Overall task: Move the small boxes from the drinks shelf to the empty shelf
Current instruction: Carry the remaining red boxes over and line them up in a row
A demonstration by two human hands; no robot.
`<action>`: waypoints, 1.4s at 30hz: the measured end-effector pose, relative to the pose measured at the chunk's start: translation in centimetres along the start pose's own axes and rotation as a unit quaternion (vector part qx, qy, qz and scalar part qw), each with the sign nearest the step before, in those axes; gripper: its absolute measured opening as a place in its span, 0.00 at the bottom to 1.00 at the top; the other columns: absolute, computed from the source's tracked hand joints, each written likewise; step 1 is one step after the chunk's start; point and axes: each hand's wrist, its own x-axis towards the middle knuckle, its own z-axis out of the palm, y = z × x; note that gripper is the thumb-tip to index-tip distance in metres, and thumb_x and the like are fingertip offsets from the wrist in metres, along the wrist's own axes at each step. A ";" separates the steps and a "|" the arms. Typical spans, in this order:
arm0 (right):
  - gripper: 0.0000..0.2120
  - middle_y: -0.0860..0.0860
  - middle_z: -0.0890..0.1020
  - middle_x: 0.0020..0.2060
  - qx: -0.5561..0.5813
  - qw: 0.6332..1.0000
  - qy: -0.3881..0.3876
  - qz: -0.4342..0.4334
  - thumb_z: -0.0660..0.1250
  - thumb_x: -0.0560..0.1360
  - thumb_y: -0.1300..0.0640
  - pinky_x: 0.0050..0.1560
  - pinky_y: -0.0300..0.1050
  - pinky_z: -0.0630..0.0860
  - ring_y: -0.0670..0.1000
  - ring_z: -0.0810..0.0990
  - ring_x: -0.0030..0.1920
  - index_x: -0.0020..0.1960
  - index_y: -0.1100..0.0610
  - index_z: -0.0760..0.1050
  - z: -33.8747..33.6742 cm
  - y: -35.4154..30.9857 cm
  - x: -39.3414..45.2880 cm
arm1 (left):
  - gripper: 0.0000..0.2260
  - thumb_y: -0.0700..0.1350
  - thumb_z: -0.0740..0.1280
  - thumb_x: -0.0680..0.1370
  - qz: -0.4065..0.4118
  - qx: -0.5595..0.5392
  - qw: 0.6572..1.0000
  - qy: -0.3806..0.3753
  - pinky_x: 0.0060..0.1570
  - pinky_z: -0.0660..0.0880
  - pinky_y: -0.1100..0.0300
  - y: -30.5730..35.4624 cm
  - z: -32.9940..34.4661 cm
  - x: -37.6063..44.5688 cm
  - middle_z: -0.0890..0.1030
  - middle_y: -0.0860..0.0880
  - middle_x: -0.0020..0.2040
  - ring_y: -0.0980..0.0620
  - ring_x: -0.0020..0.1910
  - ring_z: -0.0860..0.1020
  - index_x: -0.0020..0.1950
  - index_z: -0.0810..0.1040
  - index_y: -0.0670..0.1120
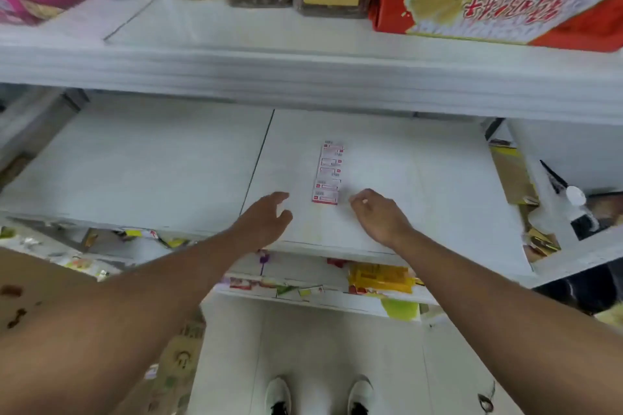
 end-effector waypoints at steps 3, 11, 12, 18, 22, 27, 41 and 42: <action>0.19 0.53 0.83 0.62 -0.095 0.994 -0.020 -0.054 0.57 0.85 0.41 0.58 0.51 0.79 0.56 0.81 0.58 0.68 0.49 0.76 -0.8 -0.7 -1.1 | 0.26 0.54 0.62 0.87 -0.020 0.050 0.998 0.014 0.78 0.65 0.54 1.7 -0.9 -3.1 0.67 0.49 0.83 0.48 0.80 0.69 0.85 0.64 0.53; 0.28 0.54 0.78 0.66 -0.319 0.930 -0.045 -0.175 0.56 0.83 0.37 0.56 0.55 0.79 0.59 0.79 0.62 0.76 0.53 0.68 0.8 -1.6 -6.6 | 0.29 0.61 0.60 0.85 -0.060 0.196 0.978 0.044 0.72 0.72 0.49 3.2 -0.8 -11.8 0.70 0.48 0.81 0.44 0.76 0.71 0.85 0.63 0.55; 0.28 0.55 0.78 0.65 -0.327 0.926 -0.044 -0.185 0.57 0.83 0.37 0.57 0.55 0.79 0.59 0.78 0.62 0.76 0.53 0.68 1.0 -1.6 -7.7 | 0.30 0.62 0.60 0.85 -0.055 0.220 0.973 0.049 0.72 0.72 0.49 3.2 -0.7 -12.9 0.70 0.48 0.81 0.44 0.76 0.71 0.85 0.63 0.54; 0.30 0.54 0.76 0.66 -0.350 0.912 -0.012 -0.212 0.62 0.80 0.37 0.58 0.57 0.79 0.58 0.76 0.64 0.75 0.53 0.68 1.5 -2.5 -14.1 | 0.26 0.61 0.63 0.82 -0.025 0.248 0.958 0.143 0.64 0.77 0.48 2.9 0.2 -20.3 0.78 0.50 0.72 0.45 0.69 0.77 0.78 0.74 0.53; 0.32 0.53 0.75 0.66 -0.362 0.907 -0.005 -0.213 0.63 0.79 0.35 0.56 0.55 0.78 0.58 0.75 0.65 0.77 0.51 0.67 2.9 -3.5 -19.7 | 0.24 0.60 0.62 0.82 -0.034 0.246 0.957 0.149 0.63 0.78 0.47 1.5 1.5 -26.8 0.79 0.47 0.69 0.42 0.67 0.78 0.75 0.75 0.51; 0.32 0.54 0.74 0.65 -0.373 0.894 -0.031 -0.247 0.64 0.78 0.37 0.55 0.56 0.77 0.60 0.75 0.64 0.78 0.50 0.66 7.2 -4.6 -26.9 | 0.27 0.62 0.62 0.81 -0.055 0.247 0.953 0.165 0.62 0.78 0.45 -1.3 3.5 -34.6 0.77 0.48 0.72 0.43 0.69 0.77 0.77 0.72 0.52; 0.35 0.51 0.74 0.67 -0.390 0.837 -0.141 -0.357 0.66 0.74 0.33 0.64 0.57 0.77 0.57 0.75 0.68 0.77 0.46 0.67 17.1 -7.6 -39.1 | 0.34 0.70 0.63 0.74 -0.269 0.188 0.931 0.160 0.69 0.74 0.44 -9.0 8.9 -54.2 0.75 0.48 0.72 0.42 0.71 0.74 0.77 0.71 0.55; 0.36 0.51 0.74 0.68 -0.391 0.830 -0.148 -0.371 0.66 0.74 0.33 0.64 0.57 0.77 0.57 0.75 0.68 0.78 0.46 0.67 17.4 -7.8 -39.5 | 0.34 0.69 0.63 0.75 -0.282 0.186 0.927 0.162 0.70 0.74 0.44 -8.9 9.2 -55.1 0.75 0.48 0.73 0.42 0.72 0.74 0.78 0.69 0.55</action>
